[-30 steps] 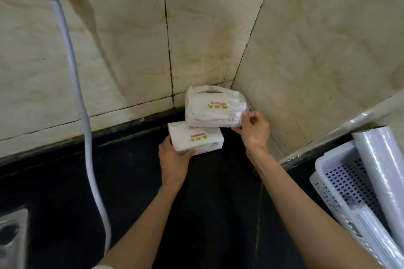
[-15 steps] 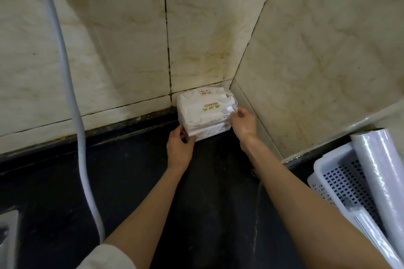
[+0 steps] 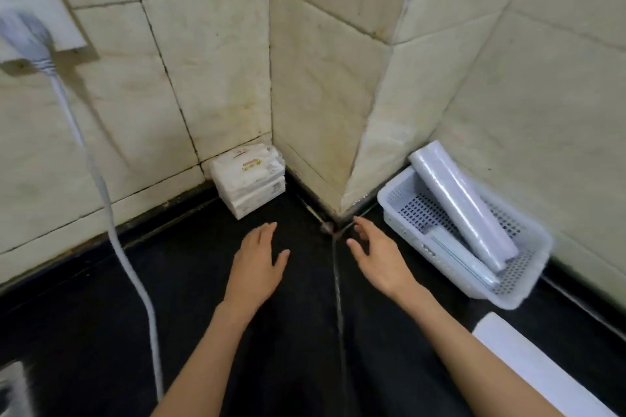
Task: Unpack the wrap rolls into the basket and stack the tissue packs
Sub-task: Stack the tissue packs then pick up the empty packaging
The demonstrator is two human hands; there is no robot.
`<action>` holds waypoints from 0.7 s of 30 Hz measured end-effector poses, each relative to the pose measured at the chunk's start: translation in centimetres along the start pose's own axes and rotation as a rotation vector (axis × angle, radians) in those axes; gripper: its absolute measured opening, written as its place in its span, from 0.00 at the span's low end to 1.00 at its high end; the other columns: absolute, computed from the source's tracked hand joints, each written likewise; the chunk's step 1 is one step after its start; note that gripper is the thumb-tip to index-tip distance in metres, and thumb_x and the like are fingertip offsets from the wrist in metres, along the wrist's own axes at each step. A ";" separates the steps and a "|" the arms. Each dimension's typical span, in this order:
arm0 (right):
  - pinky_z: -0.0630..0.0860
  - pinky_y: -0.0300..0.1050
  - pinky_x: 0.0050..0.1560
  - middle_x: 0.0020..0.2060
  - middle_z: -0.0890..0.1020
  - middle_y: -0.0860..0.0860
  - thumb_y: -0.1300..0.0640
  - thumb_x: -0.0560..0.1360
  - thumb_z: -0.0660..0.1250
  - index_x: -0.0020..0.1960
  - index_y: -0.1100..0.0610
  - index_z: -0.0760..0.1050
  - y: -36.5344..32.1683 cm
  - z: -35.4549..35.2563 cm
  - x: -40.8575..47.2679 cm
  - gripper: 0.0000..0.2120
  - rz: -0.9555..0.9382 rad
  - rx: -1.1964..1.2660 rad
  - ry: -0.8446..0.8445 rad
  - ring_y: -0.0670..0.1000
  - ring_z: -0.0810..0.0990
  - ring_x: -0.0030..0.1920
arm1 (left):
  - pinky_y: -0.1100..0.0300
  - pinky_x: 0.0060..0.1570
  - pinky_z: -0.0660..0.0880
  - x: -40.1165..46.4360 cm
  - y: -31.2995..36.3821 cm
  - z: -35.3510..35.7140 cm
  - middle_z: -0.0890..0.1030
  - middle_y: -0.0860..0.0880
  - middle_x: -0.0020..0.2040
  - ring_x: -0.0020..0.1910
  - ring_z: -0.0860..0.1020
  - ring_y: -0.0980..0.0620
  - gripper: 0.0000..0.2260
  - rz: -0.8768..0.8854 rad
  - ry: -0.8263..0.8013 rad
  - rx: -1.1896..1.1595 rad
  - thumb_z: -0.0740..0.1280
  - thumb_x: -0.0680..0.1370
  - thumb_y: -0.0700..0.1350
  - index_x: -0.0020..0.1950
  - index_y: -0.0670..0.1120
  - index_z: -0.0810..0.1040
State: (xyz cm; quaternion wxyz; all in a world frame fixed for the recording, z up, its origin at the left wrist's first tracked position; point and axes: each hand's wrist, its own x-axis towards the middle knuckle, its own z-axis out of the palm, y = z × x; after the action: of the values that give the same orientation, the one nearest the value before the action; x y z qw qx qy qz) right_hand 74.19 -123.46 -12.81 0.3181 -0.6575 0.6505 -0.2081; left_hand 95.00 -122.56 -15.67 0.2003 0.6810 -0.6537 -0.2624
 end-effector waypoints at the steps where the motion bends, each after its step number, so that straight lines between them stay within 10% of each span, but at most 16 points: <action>1: 0.66 0.44 0.67 0.66 0.73 0.54 0.54 0.77 0.62 0.70 0.54 0.63 1.0 -0.9 -2.1 0.23 0.004 -0.028 0.022 0.52 0.71 0.66 | 0.49 0.72 0.60 -1.1 1.2 0.6 0.62 0.44 0.74 0.73 0.58 0.48 0.26 0.065 -0.040 0.041 0.61 0.78 0.50 0.73 0.46 0.57; 14: 0.57 0.42 0.69 0.68 0.70 0.52 0.53 0.78 0.59 0.70 0.55 0.63 17.7 -10.1 -23.8 0.21 0.242 -0.334 0.255 0.53 0.65 0.69 | 0.54 0.73 0.56 -12.4 16.5 15.8 0.59 0.48 0.75 0.75 0.55 0.49 0.25 0.659 -0.409 0.359 0.60 0.78 0.48 0.74 0.49 0.56; 21: 0.37 0.58 0.73 0.77 0.46 0.50 0.31 0.66 0.61 0.75 0.46 0.48 24.0 -11.5 -27.4 0.44 0.337 -0.491 0.079 0.54 0.38 0.76 | 0.53 0.73 0.57 -16.0 19.8 21.7 0.58 0.46 0.75 0.74 0.56 0.50 0.31 0.579 -0.432 0.184 0.64 0.76 0.45 0.75 0.47 0.52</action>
State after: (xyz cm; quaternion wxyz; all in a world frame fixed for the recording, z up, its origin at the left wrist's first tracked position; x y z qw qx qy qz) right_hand 47.11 -96.94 -17.37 0.1540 -0.5891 0.7931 -0.0144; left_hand 65.84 -106.44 -18.94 0.0615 0.4117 -0.8674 -0.2726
